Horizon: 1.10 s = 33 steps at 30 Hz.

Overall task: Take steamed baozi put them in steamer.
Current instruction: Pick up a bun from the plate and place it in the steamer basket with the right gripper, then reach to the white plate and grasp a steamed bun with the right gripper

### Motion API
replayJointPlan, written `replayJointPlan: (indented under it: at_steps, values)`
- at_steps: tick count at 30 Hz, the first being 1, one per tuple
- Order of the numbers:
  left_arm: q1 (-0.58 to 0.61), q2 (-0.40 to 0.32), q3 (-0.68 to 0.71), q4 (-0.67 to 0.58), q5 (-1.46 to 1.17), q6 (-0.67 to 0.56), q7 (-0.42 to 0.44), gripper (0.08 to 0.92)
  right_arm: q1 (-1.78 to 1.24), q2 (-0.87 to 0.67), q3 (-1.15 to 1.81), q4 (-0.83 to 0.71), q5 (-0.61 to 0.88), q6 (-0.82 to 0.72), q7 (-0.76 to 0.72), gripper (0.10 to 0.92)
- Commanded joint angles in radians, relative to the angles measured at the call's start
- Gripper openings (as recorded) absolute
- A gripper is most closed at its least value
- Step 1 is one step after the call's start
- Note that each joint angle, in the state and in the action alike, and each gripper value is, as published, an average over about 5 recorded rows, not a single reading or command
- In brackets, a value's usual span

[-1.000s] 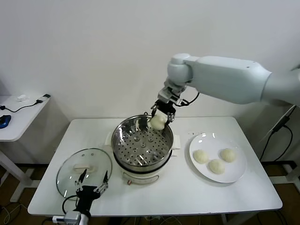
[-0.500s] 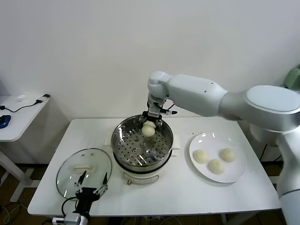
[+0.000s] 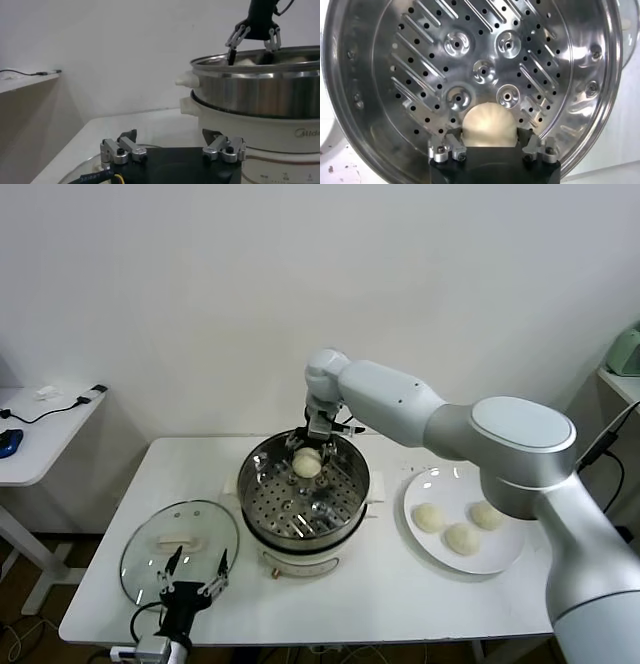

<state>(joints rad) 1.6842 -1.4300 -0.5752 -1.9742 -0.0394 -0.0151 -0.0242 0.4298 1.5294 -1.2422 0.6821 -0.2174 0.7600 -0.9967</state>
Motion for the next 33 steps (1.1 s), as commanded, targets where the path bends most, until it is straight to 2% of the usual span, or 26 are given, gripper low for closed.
replayJointPlan:
  at_steps: [1,7,12,16,21,26,33]
  values:
    - [0.002,0.000,0.001,-0.005,0.000,0.001,0.001,0.823,0.064,-0.035,-0.038,0.067,0.150,0.017,-0.031,0.822]
    - [0.008,-0.003,0.006,-0.014,0.004,-0.001,0.004,0.823,0.320,-0.230,-0.225,0.337,0.510,-0.104,-0.122,0.823]
    - [0.009,-0.004,0.010,-0.021,0.004,0.000,0.004,0.823,0.549,-0.487,-0.494,0.567,0.784,-0.426,-0.098,0.823]
    - [0.005,-0.002,0.008,-0.022,0.001,-0.001,0.002,0.823,0.657,-0.675,-0.666,0.692,0.836,-0.711,-0.021,0.823]
    - [-0.007,0.000,0.008,-0.018,-0.004,-0.001,0.003,0.823,0.637,-0.836,-0.763,0.802,0.866,-0.936,0.049,0.823]
    - [-0.010,-0.002,0.005,-0.016,-0.005,0.001,0.004,0.823,0.484,-0.896,-0.723,0.842,0.883,-1.045,0.114,0.823]
    - [-0.007,-0.007,-0.003,-0.011,-0.008,0.001,0.003,0.823,0.141,-0.862,-0.465,0.681,0.807,-1.094,0.163,0.823]
